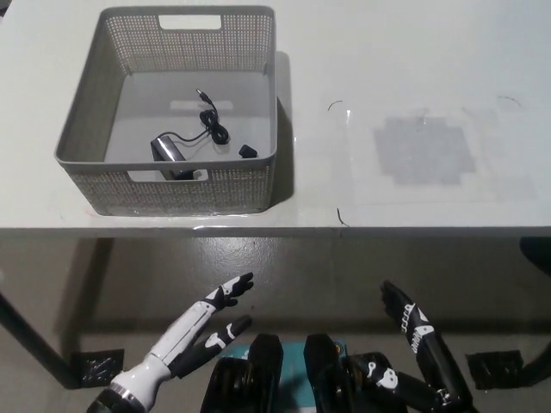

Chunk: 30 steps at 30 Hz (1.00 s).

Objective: Use the right hand to pick up a black power cord and place it into a container on the left hand side

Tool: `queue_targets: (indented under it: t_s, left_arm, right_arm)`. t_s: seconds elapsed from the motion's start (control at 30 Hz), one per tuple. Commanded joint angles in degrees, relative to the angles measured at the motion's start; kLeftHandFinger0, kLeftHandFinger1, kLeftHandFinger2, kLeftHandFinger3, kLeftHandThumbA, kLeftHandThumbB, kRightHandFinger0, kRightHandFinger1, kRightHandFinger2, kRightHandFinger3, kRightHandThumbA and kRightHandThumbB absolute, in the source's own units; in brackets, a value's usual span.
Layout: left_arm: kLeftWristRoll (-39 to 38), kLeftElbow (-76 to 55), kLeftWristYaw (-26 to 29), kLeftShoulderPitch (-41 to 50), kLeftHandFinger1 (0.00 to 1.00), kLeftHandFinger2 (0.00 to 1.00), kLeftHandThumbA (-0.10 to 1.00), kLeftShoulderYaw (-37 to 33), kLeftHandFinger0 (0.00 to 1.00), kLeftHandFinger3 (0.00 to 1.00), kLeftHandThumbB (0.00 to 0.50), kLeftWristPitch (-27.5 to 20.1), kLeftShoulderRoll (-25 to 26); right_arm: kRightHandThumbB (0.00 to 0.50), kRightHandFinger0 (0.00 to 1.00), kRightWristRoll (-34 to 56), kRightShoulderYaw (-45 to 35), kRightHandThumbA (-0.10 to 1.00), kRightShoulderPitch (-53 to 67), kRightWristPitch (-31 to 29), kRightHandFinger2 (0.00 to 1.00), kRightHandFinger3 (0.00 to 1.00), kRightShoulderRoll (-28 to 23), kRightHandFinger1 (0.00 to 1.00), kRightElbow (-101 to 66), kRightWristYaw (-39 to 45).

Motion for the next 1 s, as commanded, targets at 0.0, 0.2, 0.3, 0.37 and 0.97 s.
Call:
queue_targets:
  t_s: [0.0,0.2,0.3,0.37,0.97]
  left_arm:
    - [-1.3,-0.6,1.2,-1.6,1.00,1.00,0.93,1.2,1.00,1.00,0.350,-1.3,0.2]
    - [-1.5,0.3,1.3,-2.0,1.00,1.00,0.91,2.0,1.00,1.00,0.349,-1.7,0.0]
    - [-1.2,0.6,1.5,-2.5,1.00,1.00,0.93,2.4,1.00,1.00,0.363,-1.6,0.1]
    - [-1.3,0.3,1.5,-2.4,1.00,1.00,0.93,2.5,1.00,1.00,0.369,-1.0,0.1]
    - [-1.2,1.0,1.8,-3.3,1.00,1.00,0.94,2.9,1.00,1.00,0.383,-1.3,0.0]
  right_arm:
    - [0.346,1.00,4.8,-1.1,1.00,-2.8,-4.2,1.00,1.00,0.1,1.00,1.6,2.5]
    - [0.352,1.00,3.5,-2.0,1.00,-3.5,-4.1,1.00,1.00,-0.3,1.00,3.4,2.1]
    - [0.336,1.00,3.3,-2.5,1.00,-4.5,-3.7,1.00,1.00,-0.7,1.00,4.3,2.1]
    - [0.332,1.00,3.3,-2.7,1.00,-4.8,-3.0,1.00,1.00,-0.8,1.00,4.0,2.2]
    - [0.348,1.00,2.0,-3.5,1.00,-7.2,-0.8,1.00,1.00,-2.0,1.00,5.5,2.3]
